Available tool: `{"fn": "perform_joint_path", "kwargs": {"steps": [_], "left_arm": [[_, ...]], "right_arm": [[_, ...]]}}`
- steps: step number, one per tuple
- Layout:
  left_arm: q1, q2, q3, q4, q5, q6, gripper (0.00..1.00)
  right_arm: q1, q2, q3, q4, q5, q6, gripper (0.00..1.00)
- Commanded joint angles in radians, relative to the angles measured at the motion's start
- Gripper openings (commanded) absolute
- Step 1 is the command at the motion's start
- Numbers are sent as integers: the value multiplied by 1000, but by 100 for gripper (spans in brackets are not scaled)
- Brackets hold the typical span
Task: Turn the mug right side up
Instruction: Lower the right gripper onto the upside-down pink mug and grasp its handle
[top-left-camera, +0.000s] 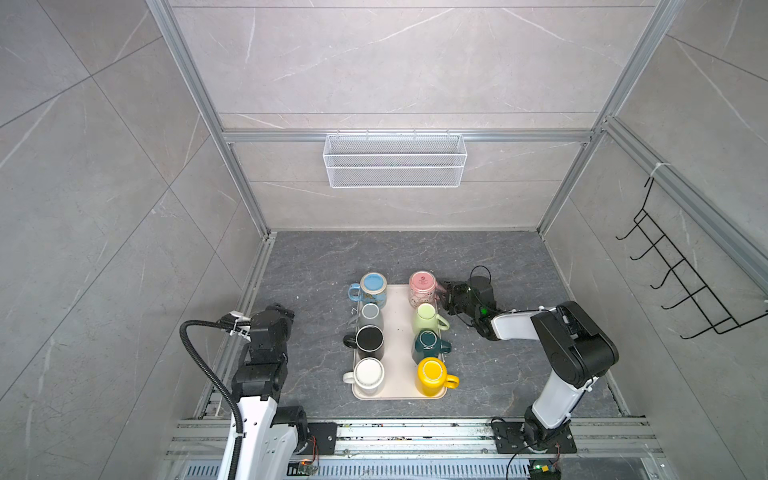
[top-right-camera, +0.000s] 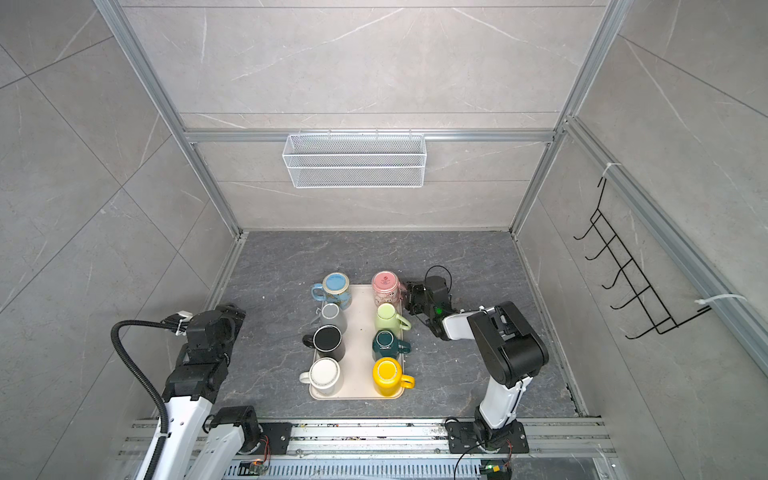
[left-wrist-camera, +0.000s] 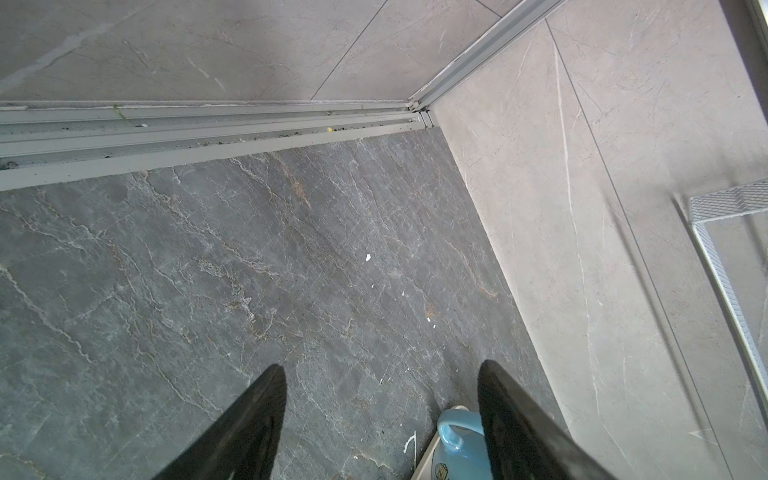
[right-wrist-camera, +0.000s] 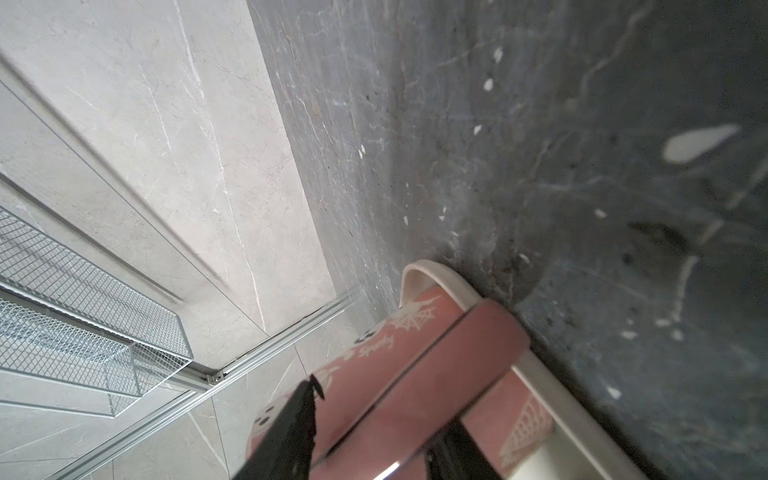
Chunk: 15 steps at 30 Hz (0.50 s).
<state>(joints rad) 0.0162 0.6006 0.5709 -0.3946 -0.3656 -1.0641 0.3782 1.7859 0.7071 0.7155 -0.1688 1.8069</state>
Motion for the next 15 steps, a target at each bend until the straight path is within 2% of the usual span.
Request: {"fn": "perform_joint_path", "kwargs": {"steps": [1,15], "left_arm": [[-3,-11,-3,6,-21,-9,75],[-3,-36,-14,7,-37,-8,75]], "right_arm": [[-1,28,30,39,13,-9,43],[-2,92,63,103,9,16,23]]}}
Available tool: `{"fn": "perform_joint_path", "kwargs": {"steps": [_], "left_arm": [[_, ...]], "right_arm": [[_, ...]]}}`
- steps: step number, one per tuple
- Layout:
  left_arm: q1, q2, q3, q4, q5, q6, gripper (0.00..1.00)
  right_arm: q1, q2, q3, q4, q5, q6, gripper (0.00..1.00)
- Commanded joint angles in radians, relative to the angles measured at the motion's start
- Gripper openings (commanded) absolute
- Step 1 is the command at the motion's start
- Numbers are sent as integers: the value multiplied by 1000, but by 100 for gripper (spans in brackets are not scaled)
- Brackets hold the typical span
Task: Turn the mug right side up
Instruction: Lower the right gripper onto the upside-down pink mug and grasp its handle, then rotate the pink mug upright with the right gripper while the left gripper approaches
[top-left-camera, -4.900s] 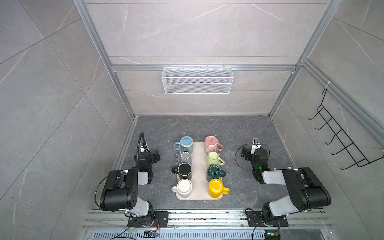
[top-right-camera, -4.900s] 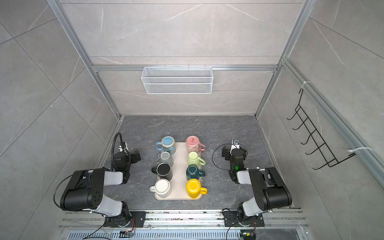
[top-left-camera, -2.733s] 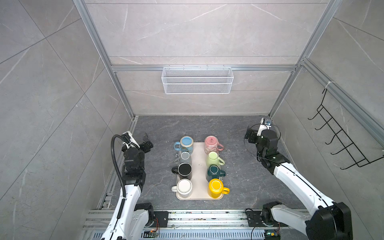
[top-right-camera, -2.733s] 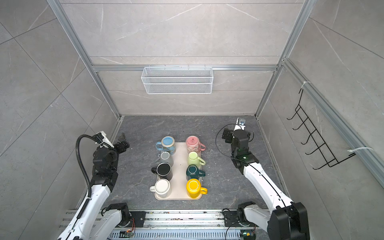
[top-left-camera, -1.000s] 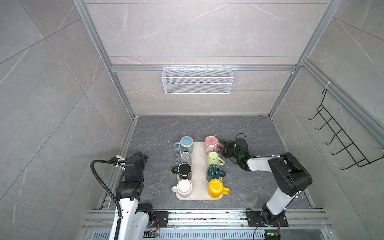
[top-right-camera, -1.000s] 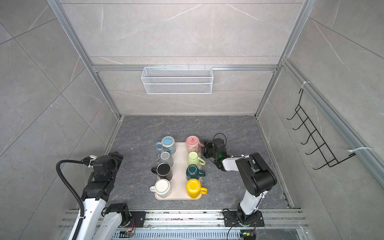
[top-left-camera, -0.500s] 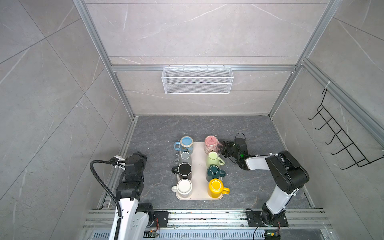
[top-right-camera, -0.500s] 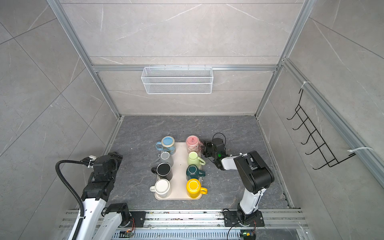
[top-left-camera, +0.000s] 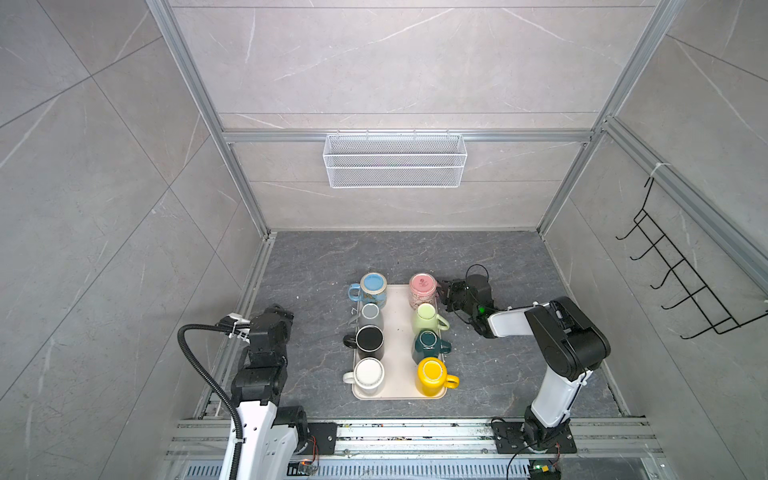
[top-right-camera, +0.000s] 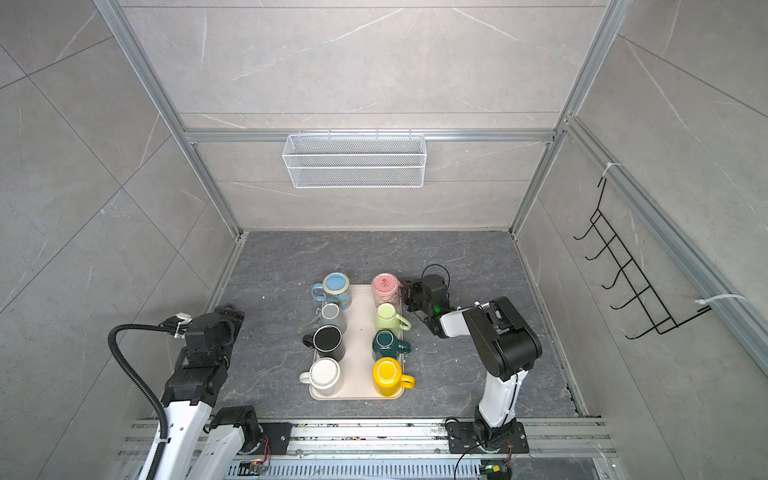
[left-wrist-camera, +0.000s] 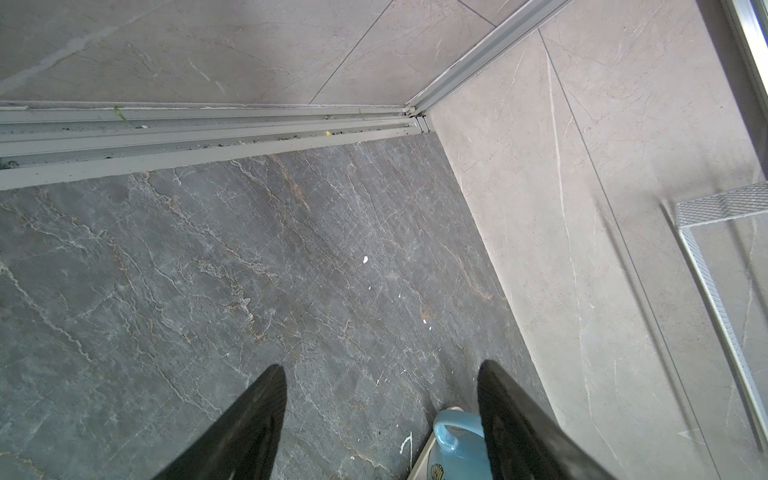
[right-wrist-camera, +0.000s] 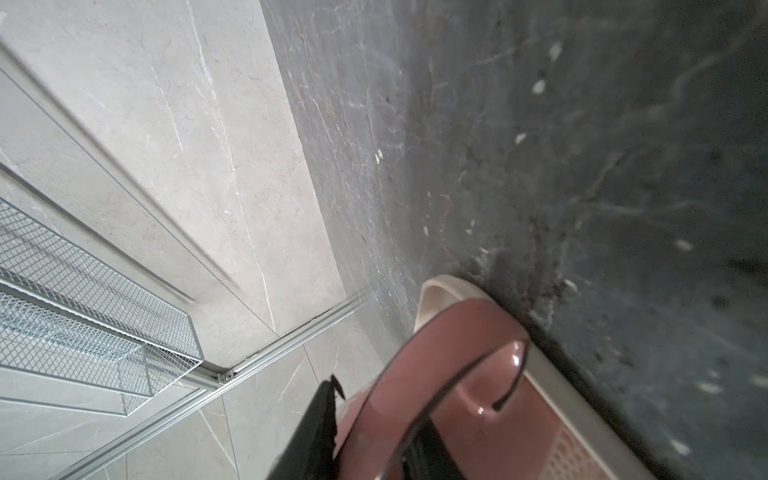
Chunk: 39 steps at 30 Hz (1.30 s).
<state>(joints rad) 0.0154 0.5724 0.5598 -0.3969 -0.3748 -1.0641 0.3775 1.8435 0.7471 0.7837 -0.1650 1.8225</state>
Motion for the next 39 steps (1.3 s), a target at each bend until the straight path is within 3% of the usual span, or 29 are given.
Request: {"fn": "perform_joint_path", "kwargs": {"steps": [1,9,15,21,29,39], "left_arm": [[-2,-8,-3,8,-29,-7,75],[-2,-33,4,-18,-50,4,75],[-2,-56,3,-28,-53,6,75],[-2,-68,2,-23,-38,12,75],[-2,-46,-12,52,36,61,75],[-3,106,79,175,332,248,74]], "right_arm": [[0,43,27,48,6,3,22],[-1,125,59,185,-15,45,0],[0,79,62,167,-23,-7,0],[0,-40,81,74,-31,-166,0],[24,-260,163,-177,-20,-542,0],[181,-462,333,-596,101,-1220,0]]}}
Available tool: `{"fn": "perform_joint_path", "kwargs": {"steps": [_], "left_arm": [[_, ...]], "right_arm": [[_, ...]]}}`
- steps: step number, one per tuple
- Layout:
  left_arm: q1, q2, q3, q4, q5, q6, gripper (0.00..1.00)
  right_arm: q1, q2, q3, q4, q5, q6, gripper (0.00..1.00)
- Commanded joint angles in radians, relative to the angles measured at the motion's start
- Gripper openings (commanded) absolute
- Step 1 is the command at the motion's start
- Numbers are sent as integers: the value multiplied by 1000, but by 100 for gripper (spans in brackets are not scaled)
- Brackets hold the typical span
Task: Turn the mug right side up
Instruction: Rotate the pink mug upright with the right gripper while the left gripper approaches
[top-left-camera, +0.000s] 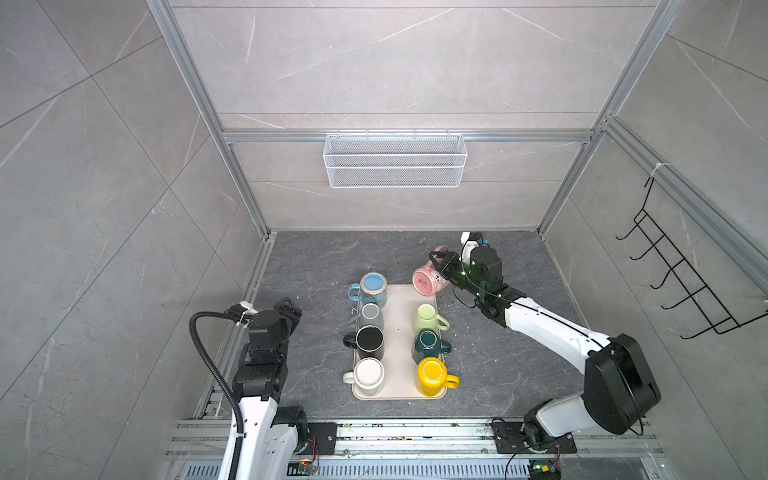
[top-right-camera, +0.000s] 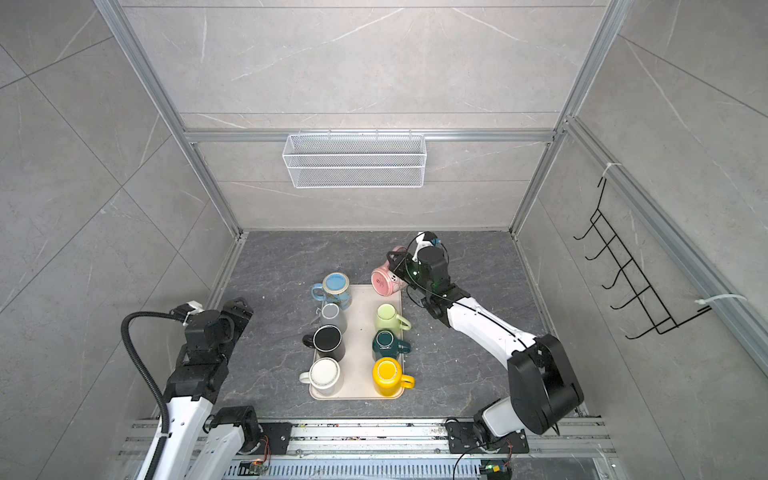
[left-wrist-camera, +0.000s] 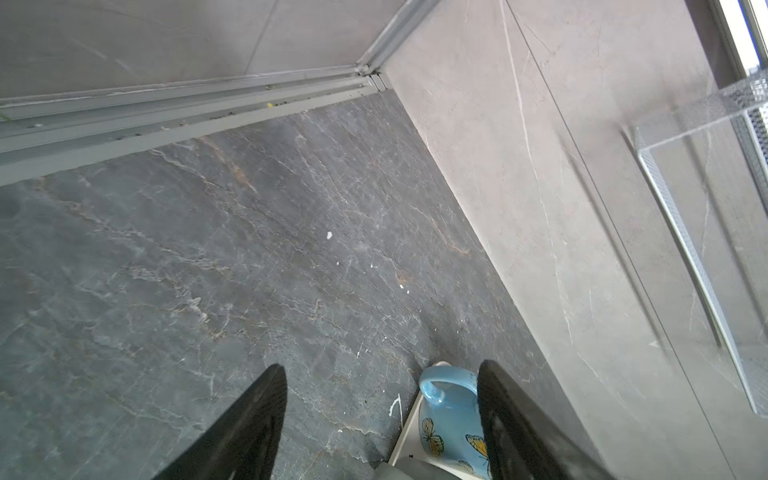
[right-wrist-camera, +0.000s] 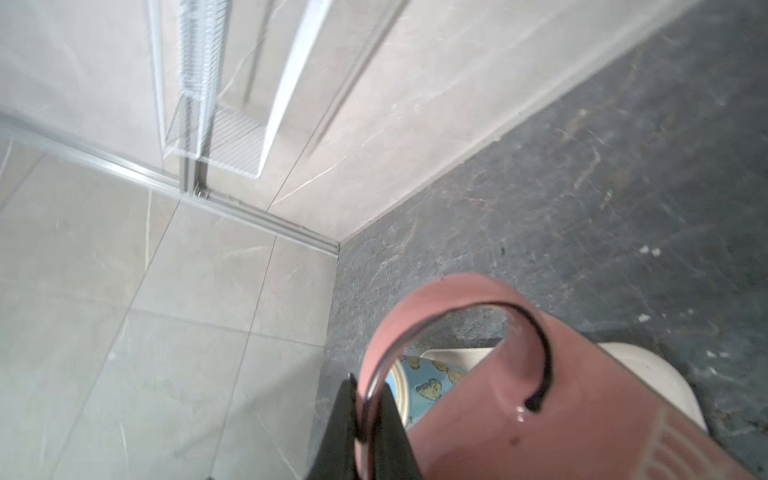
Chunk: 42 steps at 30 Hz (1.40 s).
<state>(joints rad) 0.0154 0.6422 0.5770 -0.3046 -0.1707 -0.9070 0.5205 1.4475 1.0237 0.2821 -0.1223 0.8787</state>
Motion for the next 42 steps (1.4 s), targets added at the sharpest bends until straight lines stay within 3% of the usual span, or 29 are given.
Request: {"fn": "perform_joint_path", "kwargs": {"steps": [1,6,12,16,20,29,35,42], "left_arm": [[-4,56,70,101,167,103,73],[-32,125,101,221,326,174,71],[-150,226,228,238,479,352,70],[-202,299,347,178,590,475,70],[-222,337,441,107,659,578,70],[-241,353,521,62,957,752,70],[-284,344,528,-20,987,893,69],[-334,345,540,-102,1004,991,64]], "right_arm": [[58,-77,65,-126,80,-336,0],[197,-127,66,-200,247,-631,0],[399,-130,42,-173,511,-972,0],[523,-106,10,-62,723,-1215,0],[589,-92,-42,103,836,-1396,0],[685,0,-123,523,943,-1845,0],[718,74,-133,684,943,-2017,0],[732,124,-125,743,941,-2105,0]]}}
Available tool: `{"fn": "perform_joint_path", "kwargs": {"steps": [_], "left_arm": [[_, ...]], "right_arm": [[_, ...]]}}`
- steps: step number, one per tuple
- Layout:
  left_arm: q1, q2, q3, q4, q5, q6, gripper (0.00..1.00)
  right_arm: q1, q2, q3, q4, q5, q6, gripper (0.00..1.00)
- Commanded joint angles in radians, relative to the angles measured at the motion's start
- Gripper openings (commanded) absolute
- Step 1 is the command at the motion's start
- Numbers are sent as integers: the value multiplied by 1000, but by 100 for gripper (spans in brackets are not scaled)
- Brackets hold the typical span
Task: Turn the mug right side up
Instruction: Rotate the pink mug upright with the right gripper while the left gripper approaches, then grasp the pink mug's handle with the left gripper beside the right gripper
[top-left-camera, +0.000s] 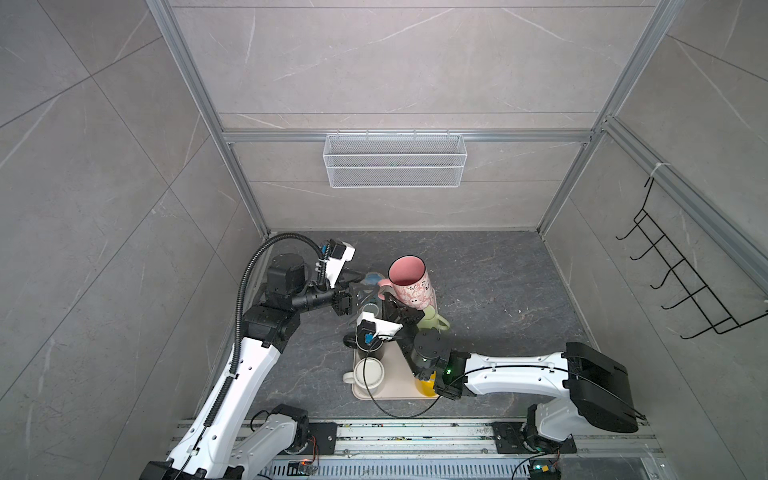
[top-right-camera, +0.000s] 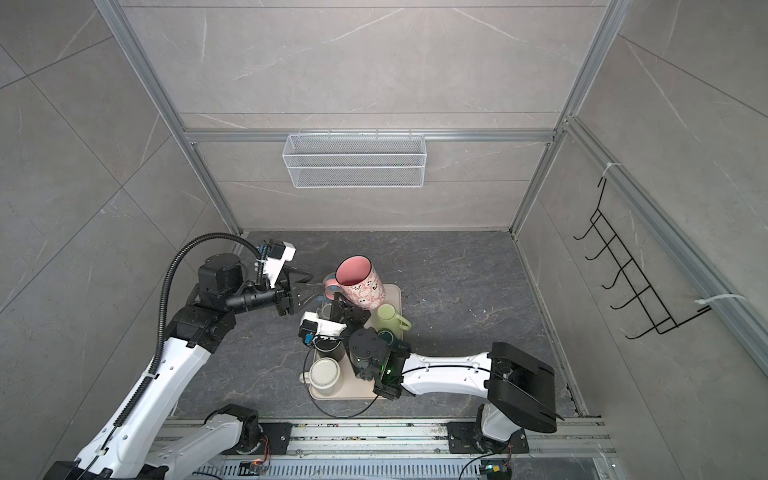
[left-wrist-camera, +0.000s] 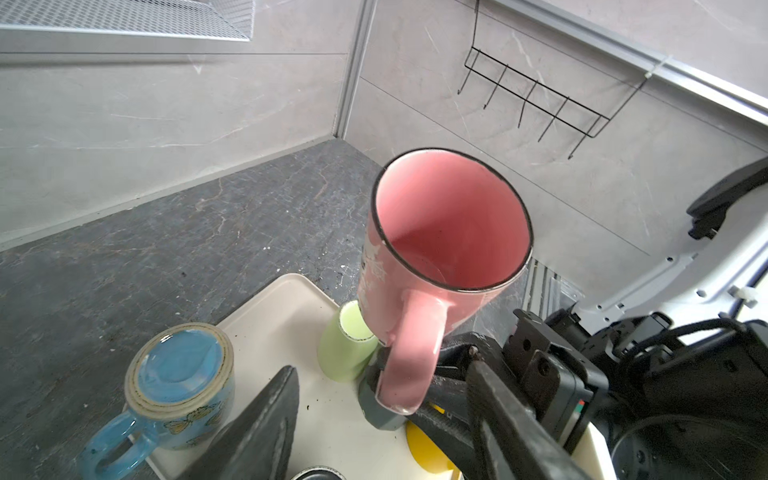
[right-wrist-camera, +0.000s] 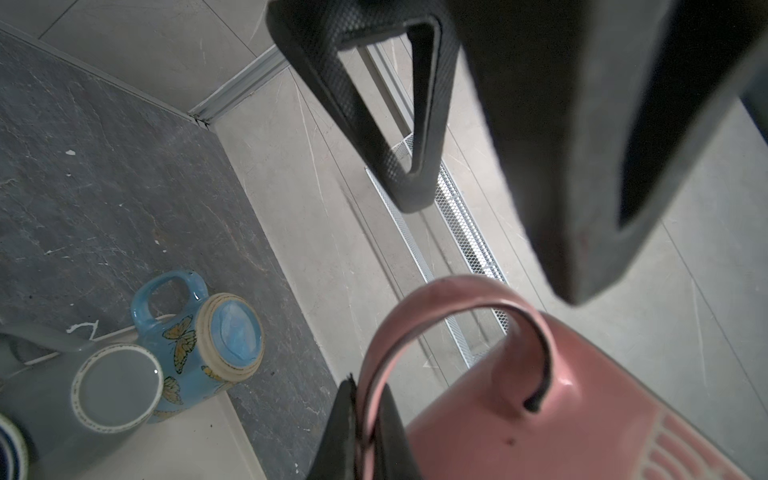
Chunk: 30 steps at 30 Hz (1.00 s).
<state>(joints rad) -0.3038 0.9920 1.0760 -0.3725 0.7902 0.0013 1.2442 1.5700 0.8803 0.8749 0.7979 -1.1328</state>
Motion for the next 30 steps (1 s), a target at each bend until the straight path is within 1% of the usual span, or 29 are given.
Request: {"fn": "perform_joint_path", "kwargs": {"steps": [1,7,14,18,24,30], "left_arm": [[-22,-4,42,-42,44,91,63],[-58,13,54,-87,42,136,59],[-75,33,64,-108,11,142,56],[-80,44,65,-110,1,138,50],[-87,56,60,-118,-25,132,48],[-90,56,53,-121,-47,130,44]], "right_arm": [[10,5,19,155,18,-97,0],[18,16,22,173,12,-117,0],[23,16,22,185,-1,-115,0],[25,18,24,189,-3,-116,0],[26,23,34,198,-2,-119,0],[26,24,37,204,-8,-121,0]]}}
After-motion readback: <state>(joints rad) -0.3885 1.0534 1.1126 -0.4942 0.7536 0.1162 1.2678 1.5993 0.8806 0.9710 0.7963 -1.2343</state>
